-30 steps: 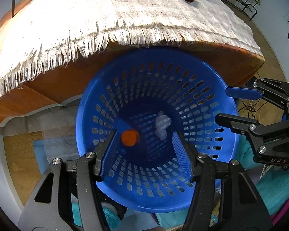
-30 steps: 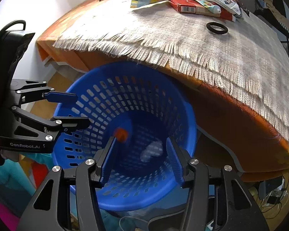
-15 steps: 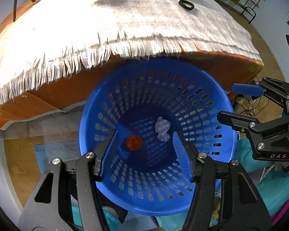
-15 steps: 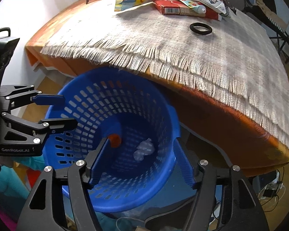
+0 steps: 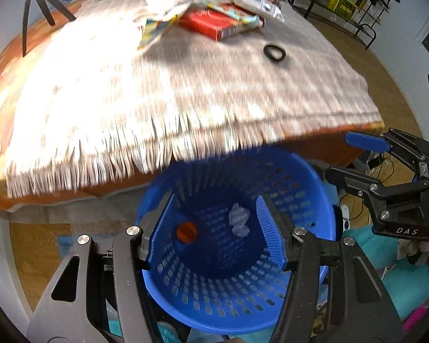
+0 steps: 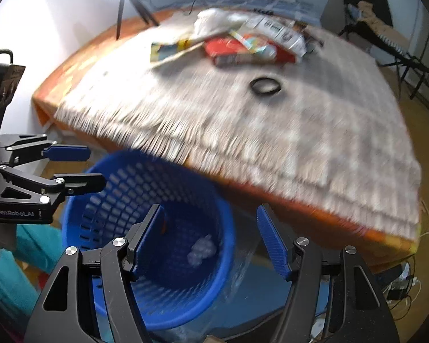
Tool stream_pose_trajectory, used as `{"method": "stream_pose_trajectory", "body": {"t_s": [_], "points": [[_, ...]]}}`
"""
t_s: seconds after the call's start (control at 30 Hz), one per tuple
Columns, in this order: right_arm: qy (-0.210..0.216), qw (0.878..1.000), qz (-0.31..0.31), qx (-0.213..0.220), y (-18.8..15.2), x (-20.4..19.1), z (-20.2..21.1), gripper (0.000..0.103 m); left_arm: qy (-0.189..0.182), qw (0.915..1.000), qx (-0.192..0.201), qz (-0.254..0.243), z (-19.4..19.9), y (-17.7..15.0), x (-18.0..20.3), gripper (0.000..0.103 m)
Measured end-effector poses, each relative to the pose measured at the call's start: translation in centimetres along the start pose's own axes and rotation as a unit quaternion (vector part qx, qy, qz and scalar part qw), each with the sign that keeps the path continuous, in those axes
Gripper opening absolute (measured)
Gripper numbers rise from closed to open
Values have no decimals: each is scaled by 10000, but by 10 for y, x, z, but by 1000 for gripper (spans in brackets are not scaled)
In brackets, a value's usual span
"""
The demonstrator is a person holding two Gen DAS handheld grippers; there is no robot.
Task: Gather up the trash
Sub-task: 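Move both tools back over the bed toward the pile of trash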
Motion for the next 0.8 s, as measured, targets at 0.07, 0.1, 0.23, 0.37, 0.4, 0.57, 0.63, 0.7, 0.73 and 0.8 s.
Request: {"method": "stream_pose_trajectory", "body": {"t_s": [0.07,0.1,0.23,0.37,0.4,0.57,0.63,0.7,0.73,0.8], "points": [[17,9999,-114,56,8,8,5,67,-24,10000,40,38,2,9,-1,60],[19,9998,-180,78,12,11,6,67,-37,10000,49,50,3,13,-2,60],[-40,9990,-400,171,27,27,11,67,-45,9999,109,37,7,33,-3,60],[-163,9983,-502,247,44,43,16,67,49,9996,256,-62,12,55,-6,60],[-194,9980,-539,265,48,47,18,67,58,9995,292,-58,13,59,-7,60],[-272,9963,-689,440,73,67,24,67,166,9987,471,-48,18,87,-18,60],[-299,9955,-724,528,82,73,27,67,198,9984,526,-30,20,96,-23,60],[-316,9947,-765,607,95,79,30,67,211,9981,574,5,19,111,-29,60],[-324,9944,-780,642,101,83,31,67,208,9979,608,30,20,118,-33,63],[-336,9933,-844,710,114,90,32,67,207,9973,701,104,22,132,-39,72]]}}
Point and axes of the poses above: each gripper's, at about its wrist camera, not at the fingertips, and z roughly against the way its jaws point, x to its right, y to its top, the point moved 2 cm from there along -z, roughly the way its jaws point, and after that the axes turned 8 degrees about -z, right-handed, at the moved point
